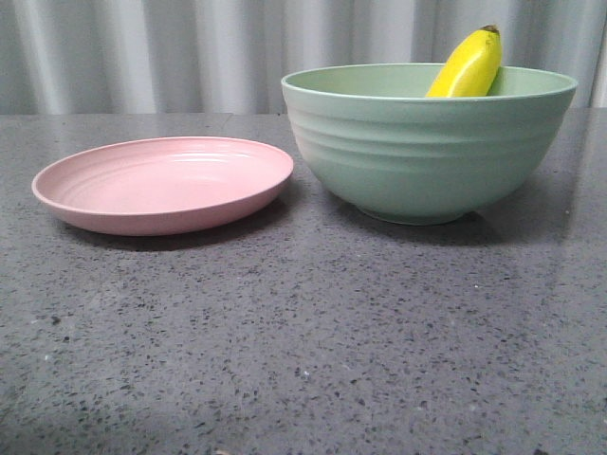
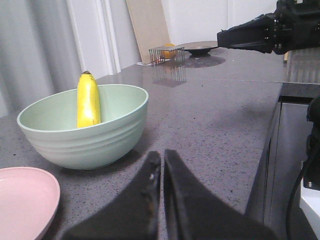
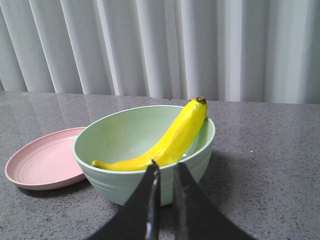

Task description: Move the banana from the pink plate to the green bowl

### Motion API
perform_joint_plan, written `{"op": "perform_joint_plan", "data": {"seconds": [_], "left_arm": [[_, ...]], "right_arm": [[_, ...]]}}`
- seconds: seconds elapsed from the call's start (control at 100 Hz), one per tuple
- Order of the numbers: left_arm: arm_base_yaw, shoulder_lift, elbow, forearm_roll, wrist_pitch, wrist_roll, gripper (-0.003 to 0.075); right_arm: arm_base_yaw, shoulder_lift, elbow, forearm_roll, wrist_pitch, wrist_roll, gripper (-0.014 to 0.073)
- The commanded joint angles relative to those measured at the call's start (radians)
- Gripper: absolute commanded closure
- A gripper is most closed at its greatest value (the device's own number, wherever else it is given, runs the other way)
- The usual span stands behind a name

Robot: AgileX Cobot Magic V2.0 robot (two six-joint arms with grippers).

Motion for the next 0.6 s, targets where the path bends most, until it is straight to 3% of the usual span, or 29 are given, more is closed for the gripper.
{"op": "perform_joint_plan", "data": {"seconds": [0.0,0.3,0.48,0.59], "left_arm": [[0.003,0.003,-0.025,-0.009,-0.085,-0.007,0.0741],[0.078,0.005,0.081,-0.009,-0.152,-0.007,0.0741],[0.205,0.005,0.135,-0.009,-0.179,-0.007,0.0741],[0.305,0.005,0.173,-0.009,-0.284,-0.007,0.0741]], "right_arm": [[-0.004,0.008,-0.026,-0.007,-0.070,-0.005,0.0616],[-0.004,0.008,-0.026,-0.007,-0.070,-0.005,0.0616],[-0.004,0.008,-0.026,-0.007,-0.070,-0.005,0.0616],[-0.004,0.008,-0.026,-0.007,-0.070,-0.005,0.0616]]}}
